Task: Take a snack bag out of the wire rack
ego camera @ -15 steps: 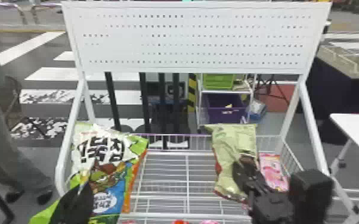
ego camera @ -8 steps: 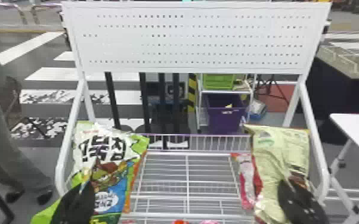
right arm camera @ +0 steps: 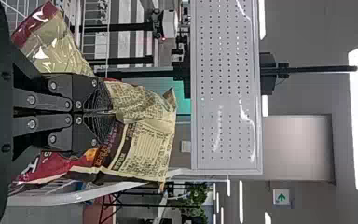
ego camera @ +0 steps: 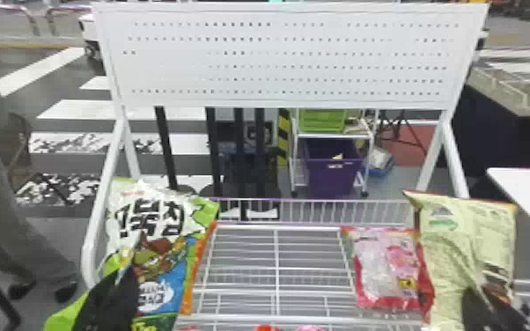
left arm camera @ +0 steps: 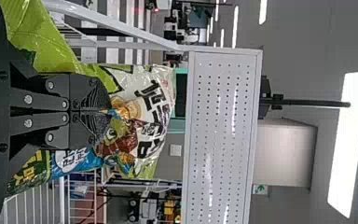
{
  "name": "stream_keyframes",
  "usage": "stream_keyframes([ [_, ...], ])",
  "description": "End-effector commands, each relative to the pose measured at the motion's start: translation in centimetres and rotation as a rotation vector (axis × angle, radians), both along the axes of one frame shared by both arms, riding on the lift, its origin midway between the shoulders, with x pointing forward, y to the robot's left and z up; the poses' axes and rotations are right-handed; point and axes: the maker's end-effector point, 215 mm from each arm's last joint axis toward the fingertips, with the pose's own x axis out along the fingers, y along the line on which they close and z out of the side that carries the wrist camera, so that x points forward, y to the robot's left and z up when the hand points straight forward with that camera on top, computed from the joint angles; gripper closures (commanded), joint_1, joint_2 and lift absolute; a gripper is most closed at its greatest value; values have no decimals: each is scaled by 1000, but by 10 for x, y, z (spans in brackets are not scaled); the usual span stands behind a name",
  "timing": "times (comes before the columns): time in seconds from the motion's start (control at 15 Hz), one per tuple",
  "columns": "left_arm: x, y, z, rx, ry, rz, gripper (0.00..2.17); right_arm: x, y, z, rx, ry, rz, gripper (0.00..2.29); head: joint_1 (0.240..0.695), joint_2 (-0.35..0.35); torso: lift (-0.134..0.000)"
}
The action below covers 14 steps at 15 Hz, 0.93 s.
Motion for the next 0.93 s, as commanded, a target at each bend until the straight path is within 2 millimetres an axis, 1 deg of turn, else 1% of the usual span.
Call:
stream_keyframes([
  [0.0, 0, -2, 0, -3, 1, -2, 2115, 0, 1, 1, 1, -2, 0, 2246, 499, 0, 0],
  [0.87, -3, -1, 1, 0, 0, -2, 2115, -1, 5, 0, 7, 1, 13, 2246, 499, 0, 0],
])
